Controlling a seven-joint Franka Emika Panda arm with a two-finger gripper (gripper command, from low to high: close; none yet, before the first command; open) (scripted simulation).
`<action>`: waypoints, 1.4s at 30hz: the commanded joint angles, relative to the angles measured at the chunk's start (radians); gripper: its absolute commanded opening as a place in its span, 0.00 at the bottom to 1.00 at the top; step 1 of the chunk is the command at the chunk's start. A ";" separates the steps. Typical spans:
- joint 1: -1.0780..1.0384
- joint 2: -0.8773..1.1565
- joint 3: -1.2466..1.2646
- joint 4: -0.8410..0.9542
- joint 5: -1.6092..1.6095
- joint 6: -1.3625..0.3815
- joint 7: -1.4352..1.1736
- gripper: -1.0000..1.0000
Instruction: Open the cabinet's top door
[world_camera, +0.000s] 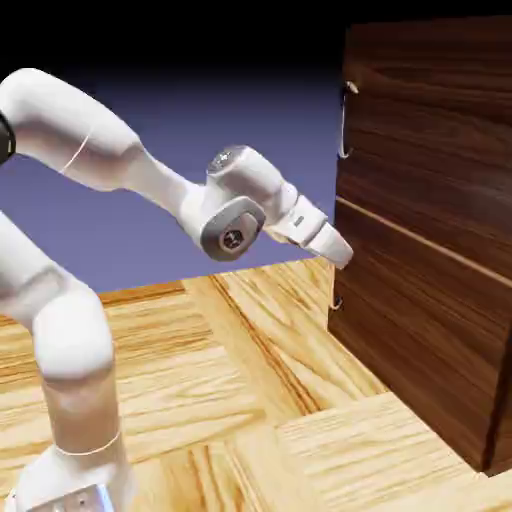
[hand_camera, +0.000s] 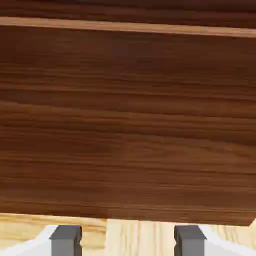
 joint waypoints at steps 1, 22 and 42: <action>-0.027 0.000 0.036 0.018 0.026 0.012 -0.010 0.50; -0.587 -0.006 0.798 0.398 0.574 0.266 -0.219 0.50; -1.119 -0.012 1.519 0.759 1.094 0.507 -0.417 0.50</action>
